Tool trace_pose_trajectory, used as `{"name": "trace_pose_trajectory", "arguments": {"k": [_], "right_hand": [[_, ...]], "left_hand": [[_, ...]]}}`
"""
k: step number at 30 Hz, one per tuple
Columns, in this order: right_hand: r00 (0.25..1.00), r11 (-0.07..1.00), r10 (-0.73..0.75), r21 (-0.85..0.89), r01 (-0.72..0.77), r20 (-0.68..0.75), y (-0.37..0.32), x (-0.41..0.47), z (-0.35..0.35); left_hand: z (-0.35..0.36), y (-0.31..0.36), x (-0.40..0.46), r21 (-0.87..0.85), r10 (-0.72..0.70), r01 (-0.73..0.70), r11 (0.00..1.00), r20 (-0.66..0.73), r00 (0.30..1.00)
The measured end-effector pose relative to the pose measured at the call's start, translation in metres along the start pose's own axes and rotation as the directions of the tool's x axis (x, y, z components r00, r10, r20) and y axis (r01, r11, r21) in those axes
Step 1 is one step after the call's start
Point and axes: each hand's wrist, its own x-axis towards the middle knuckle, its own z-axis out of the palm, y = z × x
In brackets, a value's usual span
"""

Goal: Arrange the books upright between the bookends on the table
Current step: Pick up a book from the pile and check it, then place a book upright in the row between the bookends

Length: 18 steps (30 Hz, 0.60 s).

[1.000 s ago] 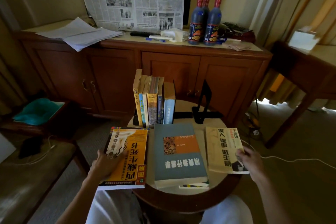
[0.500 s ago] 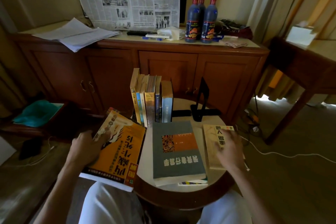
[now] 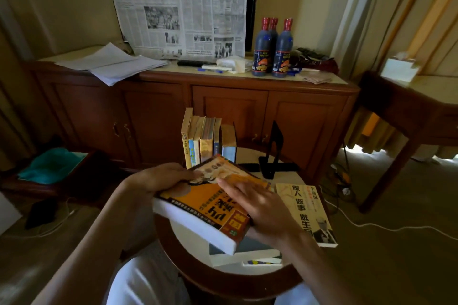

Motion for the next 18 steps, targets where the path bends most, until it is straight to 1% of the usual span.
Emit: {"name": "trace_pose_trajectory", "arguments": {"k": [1, 2, 3, 4, 5, 6, 7, 8, 9, 10, 11, 12, 14, 15, 16, 18], "right_hand": [[1.000, 1.000, -0.008, -0.004, 0.008, -0.002, 0.005, -0.004, -0.002], [1.000, 1.000, 0.012, 0.011, -0.012, -0.018, 0.012, -0.008, -0.001], [0.997, 0.996, 0.065, 0.057, -0.063, -0.040, 0.018, -0.013, 0.001], [0.987, 0.980, 0.146, 0.143, -0.136, -0.062, 0.022, -0.016, 0.002], [0.961, 0.939, 0.263, 0.248, -0.236, -0.080, 0.024, -0.018, 0.004], [0.911, 0.870, 0.403, 0.348, -0.350, -0.092, 0.025, -0.020, 0.006], [0.833, 0.785, 0.543, 0.414, -0.461, -0.101, 0.026, -0.021, 0.008], [0.738, 0.693, 0.666, 0.456, -0.559, -0.108, 0.029, -0.020, 0.010], [0.655, 0.627, 0.743, 0.487, -0.608, -0.139, 0.034, -0.017, 0.011], [0.603, 0.599, 0.776, 0.518, -0.611, -0.185, 0.042, -0.014, 0.012], [0.576, 0.594, 0.785, 0.541, -0.595, -0.228, 0.051, -0.010, 0.011], [0.555, 0.586, 0.793, 0.567, -0.579, -0.253, 0.059, -0.003, 0.009], [0.491, 0.521, 0.837, 0.623, -0.584, -0.240, 0.076, 0.014, 0.009], [0.456, 0.481, 0.861, 0.648, -0.591, -0.224, 0.085, 0.023, 0.013], [0.430, 0.454, 0.877, 0.665, -0.593, -0.215, 0.093, 0.034, 0.019], [0.409, 0.445, 0.884, 0.675, -0.588, -0.227, 0.102, 0.056, 0.032]], "left_hand": [[0.003, 0.008, 0.003, 0.034, -0.001, 0.001, 0.999, 0.023, 1.000], [0.006, 0.016, 0.006, 0.006, 0.003, -0.003, 1.000, 0.039, 0.999], [0.006, 0.017, 0.013, -0.082, 0.019, -0.015, 0.997, 0.048, 0.999], [0.007, 0.018, 0.017, -0.200, 0.062, -0.048, 0.979, 0.061, 0.996], [0.008, 0.016, 0.025, -0.291, 0.110, -0.086, 0.953, 0.067, 0.992], [0.010, 0.014, 0.031, -0.341, 0.150, -0.110, 0.934, 0.094, 0.984], [0.012, 0.009, 0.040, -0.350, 0.156, -0.110, 0.930, 0.105, 0.982], [0.019, 0.005, 0.050, -0.322, 0.137, -0.101, 0.941, 0.090, 0.987], [0.028, 0.000, 0.059, -0.243, 0.106, -0.092, 0.966, 0.044, 0.993], [0.040, -0.006, 0.069, -0.112, 0.091, -0.091, 0.990, -0.003, 0.996], [0.055, -0.013, 0.079, 0.033, 0.087, -0.086, 0.996, -0.041, 0.995], [0.070, -0.022, 0.091, 0.173, 0.095, -0.081, 0.982, -0.072, 0.993], [0.097, -0.040, 0.114, 0.426, 0.104, -0.030, 0.904, -0.151, 0.983], [0.110, -0.049, 0.125, 0.512, 0.099, 0.020, 0.859, -0.203, 0.974], [0.123, -0.055, 0.131, 0.559, 0.101, 0.061, 0.827, -0.254, 0.962], [0.147, -0.062, 0.131, 0.617, 0.133, 0.069, 0.784, -0.275, 0.952]]}}
